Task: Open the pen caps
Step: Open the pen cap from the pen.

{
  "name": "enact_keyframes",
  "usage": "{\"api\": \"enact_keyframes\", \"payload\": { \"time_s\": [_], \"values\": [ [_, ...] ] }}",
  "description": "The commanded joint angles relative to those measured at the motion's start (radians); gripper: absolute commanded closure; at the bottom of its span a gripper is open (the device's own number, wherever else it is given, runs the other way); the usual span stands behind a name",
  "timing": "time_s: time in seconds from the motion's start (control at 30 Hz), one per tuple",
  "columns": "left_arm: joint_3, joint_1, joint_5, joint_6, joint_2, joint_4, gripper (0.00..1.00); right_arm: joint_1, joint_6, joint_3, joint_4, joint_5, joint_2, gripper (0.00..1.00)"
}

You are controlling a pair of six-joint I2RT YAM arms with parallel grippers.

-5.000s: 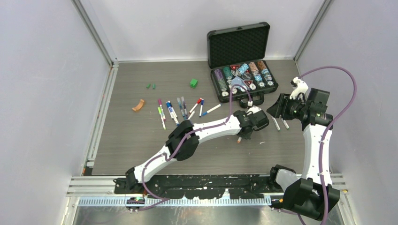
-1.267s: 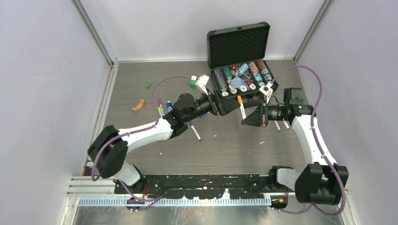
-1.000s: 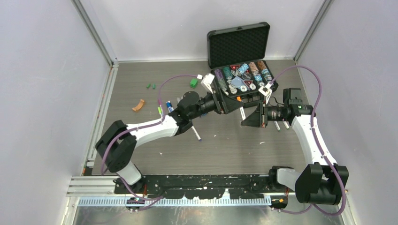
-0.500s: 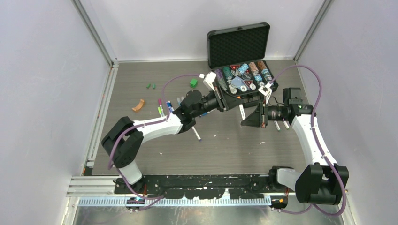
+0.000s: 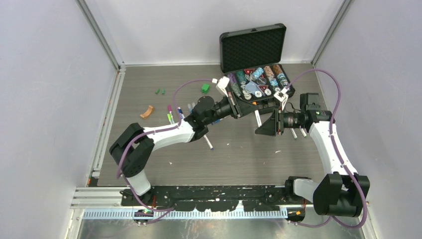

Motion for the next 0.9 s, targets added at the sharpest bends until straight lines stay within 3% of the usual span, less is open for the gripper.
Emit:
{"api": "enact_keyframes", "payload": {
  "time_s": [0.0,0.3,0.47,0.53,0.63,0.73,0.83,0.87],
  "values": [
    [0.019,-0.004,0.027,-0.023,0.001,0.137,1.00,0.006,0.036,0.026,0.039,-0.021,0.008,0.50],
    [0.000,-0.026,0.037,-0.078,0.059,0.220,1.00,0.005,0.201,0.003,0.179,-0.054,0.013,0.46],
    [-0.004,-0.036,0.042,-0.081,0.072,0.222,1.00,0.003,0.308,-0.021,0.289,-0.070,0.003,0.50],
    [-0.009,-0.037,0.039,-0.082,0.072,0.227,1.00,0.003,0.317,-0.028,0.310,-0.068,0.002,0.55],
    [-0.010,-0.037,0.033,-0.081,0.072,0.228,1.00,0.003,0.340,-0.028,0.314,-0.068,0.010,0.71],
    [-0.008,-0.037,0.025,-0.079,0.071,0.228,1.00,0.003,0.341,-0.026,0.313,-0.070,0.017,0.98],
    [-0.008,-0.037,0.011,-0.078,0.072,0.230,0.99,0.003,0.341,-0.027,0.313,-0.076,0.015,1.00],
    [-0.007,-0.037,0.009,-0.081,0.071,0.231,0.93,0.003,0.341,-0.027,0.313,-0.079,0.010,1.00]
  ]
}}
